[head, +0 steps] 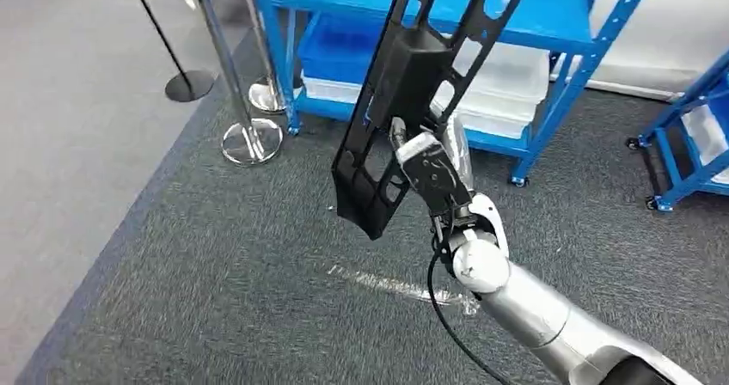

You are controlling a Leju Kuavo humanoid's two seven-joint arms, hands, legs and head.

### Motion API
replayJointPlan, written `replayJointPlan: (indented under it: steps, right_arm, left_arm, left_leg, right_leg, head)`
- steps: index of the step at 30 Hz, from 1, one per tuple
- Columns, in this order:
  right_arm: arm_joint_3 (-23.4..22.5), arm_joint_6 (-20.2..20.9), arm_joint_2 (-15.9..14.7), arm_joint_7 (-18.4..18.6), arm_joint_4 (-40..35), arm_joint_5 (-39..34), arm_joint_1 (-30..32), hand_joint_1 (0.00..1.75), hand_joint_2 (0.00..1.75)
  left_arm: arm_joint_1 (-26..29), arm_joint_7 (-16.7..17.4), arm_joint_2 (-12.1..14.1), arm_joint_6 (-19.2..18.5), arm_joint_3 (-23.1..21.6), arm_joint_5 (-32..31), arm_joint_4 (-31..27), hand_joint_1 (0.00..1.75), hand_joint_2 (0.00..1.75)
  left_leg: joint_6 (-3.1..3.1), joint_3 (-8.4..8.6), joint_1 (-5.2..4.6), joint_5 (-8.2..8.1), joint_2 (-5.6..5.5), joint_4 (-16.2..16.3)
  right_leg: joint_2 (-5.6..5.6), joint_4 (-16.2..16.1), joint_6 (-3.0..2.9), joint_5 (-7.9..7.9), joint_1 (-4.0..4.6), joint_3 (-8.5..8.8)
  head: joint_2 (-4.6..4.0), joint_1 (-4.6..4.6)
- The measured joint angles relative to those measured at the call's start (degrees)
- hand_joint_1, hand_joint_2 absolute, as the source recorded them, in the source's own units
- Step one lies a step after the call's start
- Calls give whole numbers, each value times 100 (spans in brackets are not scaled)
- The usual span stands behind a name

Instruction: Take the parts from the cabinet and place them on the table.

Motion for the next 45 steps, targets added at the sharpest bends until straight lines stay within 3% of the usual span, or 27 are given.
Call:
replayJointPlan:
  steps: [2, 4, 5, 7, 10, 11, 13, 14, 16, 17, 20, 21, 22, 26, 27, 28, 29, 31, 32, 33, 35, 36, 37, 41, 42, 43, 45]
  right_arm:
    - [-16, -13, -13, -37, 35, 70, 254, 175, 175]
    - [-16, -61, -33, 183, 68, 476, 381, 175, 175]
    - [-16, -61, -41, 262, 79, 629, 393, 175, 175]
    - [-16, -37, -50, 306, 103, 708, 429, 175, 175]
    - [-16, -24, -52, 260, 112, 713, 631, 175, 175]
    - [-16, -24, -48, 232, 110, 747, 681, 175, 175]
    - [-15, -48, -39, 210, 45, 936, 767, 175, 175]
    - [-16, -68, -39, 207, 11, 1027, 809, 175, 175]
    - [-15, -118, -37, 236, -33, 1253, 923, 175, 175]
    - [-13, -161, -22, 258, -65, 1394, 981, 175, 175]
    - [-13, -297, 66, 264, -186, 1648, 1031, 175, 175]
    - [-13, -313, 101, 260, -236, 1674, 1027, 175, 175]
    - [-13, -315, 118, 255, -278, 1703, 1031, 175, 175]
    - [-13, -315, 177, 264, -341, 1720, 1039, 175, 175]
    - [-13, -313, 179, 264, -369, 1720, 1035, 175, 175]
    - [-11, -308, 181, 264, -384, 1718, 1031, 175, 175]
    - [-11, -306, 181, 264, -398, 1718, 1022, 175, 175]
    - [-11, -306, 181, 277, -404, 1709, 1066, 175, 175]
    - [-11, -304, 181, 290, -404, 1701, 1087, 175, 175]
    - [-9, -299, 179, 299, -404, 1690, 1086, 175, 175]
    - [-9, -280, 168, 317, -406, 1648, 1045, 175, 175]
    - [-9, -253, 168, 336, -420, 1642, 1016, 175, 175]
    - [-9, -223, 155, 369, -422, 1657, 972, 175, 175]
    - [-11, -81, 112, 623, -491, 1895, 729, 175, 175]
    - [-11, -59, 109, 664, -509, 1935, 649, 175, 175]
    - [-11, -37, 107, 702, -549, 1967, 584, 175, 175]
    - [-11, -22, 87, 741, -614, 2048, 489, 175, 175]
  left_arm:
    - [23, 37, -13, 0, 292, -213, -35, 0, 175]
    - [46, 20, -22, 0, 595, -283, -53, 0, 175]
    - [55, -2, -37, 0, 700, -311, -53, 0, 175]
    - [38, -20, -37, 0, 866, -342, -55, 0, 175]
    - [95, -83, -42, 4, 1100, -394, -68, 0, 175]
    - [128, -122, -44, 4, 1165, -398, -68, 0, 175]
    - [141, -173, -85, 4, 1246, -473, -101, 0, 175]
    - [124, -177, -85, 4, 1318, -499, -109, 0, 175]
    - [113, -190, -103, 4, 1435, -549, -125, 0, 175]
    - [114, -186, -118, 2, 1456, -575, -125, 0, 175]
    - [129, -142, -142, -2, 1498, -615, -125, 0, 175]
    - [118, -127, -142, -2, 1518, -619, -125, 0, 175]
    - [90, -111, -142, -2, 1543, -621, -125, 0, 175]
    - [87, -90, -151, -7, 1622, -626, -125, 0, 175]
    - [111, -74, -160, -13, 1625, -626, -125, 0, 175]
    - [114, -63, -168, -30, 1625, -634, -125, 0, 175]
    - [93, -57, -175, -44, 1627, -635, -125, 0, 175]
    - [64, -50, -188, -55, 1644, -652, -125, 0, 175]
    - [59, -52, -192, -65, 1683, -656, -125, 0, 175]
    - [60, -52, -194, -85, 1708, -663, -125, 0, 175]
    - [92, -54, -206, -112, 1712, -672, -125, 0, 175]
    - [100, -57, -210, -116, 1712, -680, -125, 0, 175]
    - [94, -63, -210, -122, 1712, -691, -125, 0, 175]
    - [139, -105, -212, -129, 1714, -694, -125, 0, 175]
    - [149, -107, -210, -129, 1712, -693, -125, 0, 175]
    - [160, -111, -234, -136, 1712, -693, -125, 0, 175]
    - [113, -111, -234, -138, 1714, -682, -125, 0, 175]
  left_leg:
    - [3, -34, 7, 9, -176, 33]
    - [-18, -82, 26, -2, -353, 121]
    - [-46, -120, 38, -20, -429, 189]
    - [-147, -294, 20, -75, -571, 398]
    - [-265, -362, 67, 17, -776, 339]
    - [-277, -394, 68, 24, -827, 342]
    - [-332, -551, 24, -234, -260, 681]
    - [-366, -716, 44, -437, -117, 1065]
    - [-396, -1057, 61, -753, 10, 1861]
    - [-390, -1100, 60, -745, 22, 1974]
    - [-267, -512, 28, -213, 80, 952]
    - [-164, -225, -45, -82, 295, 443]
    - [-115, -187, -91, -171, 460, 331]
    - [36, -151, -136, -57, 204, 128]
    - [19, 15, -19, 31, 142, -32]
    - [42, 42, -30, 49, 89, -94]
    - [70, 30, -21, 74, 44, -87]
    - [71, 9, -25, 70, -122, -53]
    - [73, -8, -23, 67, -216, -28]
    - [62, -24, -18, 55, -305, 12]
    - [0, -67, 8, -7, -485, 147]
    - [-37, -111, 19, -55, -556, 252]
    - [-83, -213, 14, -83, -614, 335]
    - [-168, -357, 37, -25, -871, 398]
    - [-173, -401, 52, -62, -828, 428]
    - [-218, -467, -3, -162, -416, 611]
    - [-286, -846, 25, -507, -66, 1359]
  right_leg:
    - [0, 370, 22, -25, -9, -166]
    - [24, -236, 43, 375, -55, 136]
    - [111, -698, 60, 593, -92, 364]
    - [568, -1053, 73, 529, -137, 508]
    - [304, -992, -47, 569, -78, 480]
    - [212, -1032, -100, 600, -146, 471]
    - [88, -1066, -147, 627, -127, 490]
    - [22, -1066, -156, 631, -108, 487]
    - [-151, -1065, -169, 621, -77, 487]
    - [-230, -1065, -175, 617, -62, 487]
    - [-409, -1069, -186, 607, -4, 499]
    - [-457, -1084, -189, 606, 2, 518]
    - [-524, -1116, -179, 608, 31, 537]
    - [-755, -1276, -66, 641, 29, 661]
    - [-633, -1232, -36, 596, 5, 654]
    - [-312, -1069, -26, 457, 6, 589]
    - [-154, -675, -24, 222, 6, 410]
    - [-45, 113, 4, -76, -1, 44]
    - [-33, 295, 21, -78, -6, -67]
    - [-28, 219, 33, 42, -16, -51]
    - [50, -556, 64, 549, -62, 289]
    - [247, -985, 85, 711, -107, 464]
    - [575, -984, 95, 540, -125, 466]
    - [313, -983, -34, 609, -90, 443]
    - [213, -1010, -71, 621, -147, 460]
    - [172, -1032, -93, 624, -134, 486]
    - [-2, -1049, -115, 622, -111, 504]
  head:
    - [0, 4]
    - [0, 2]
    - [0, 2]
    - [0, 9]
    - [0, 4]
    - [0, 4]
    - [0, -129]
    - [0, -120]
    - [0, -133]
    - [0, -131]
    - [0, -133]
    - [0, -131]
    - [0, -120]
    - [0, -146]
    - [0, -118]
    - [0, -121]
    - [0, -125]
    - [0, -87]
    - [0, -89]
    - [0, -85]
    - [0, -87]
    - [0, -87]
    - [0, -85]
    - [0, -74]
    - [0, -74]
    - [0, -118]
    - [0, -164]
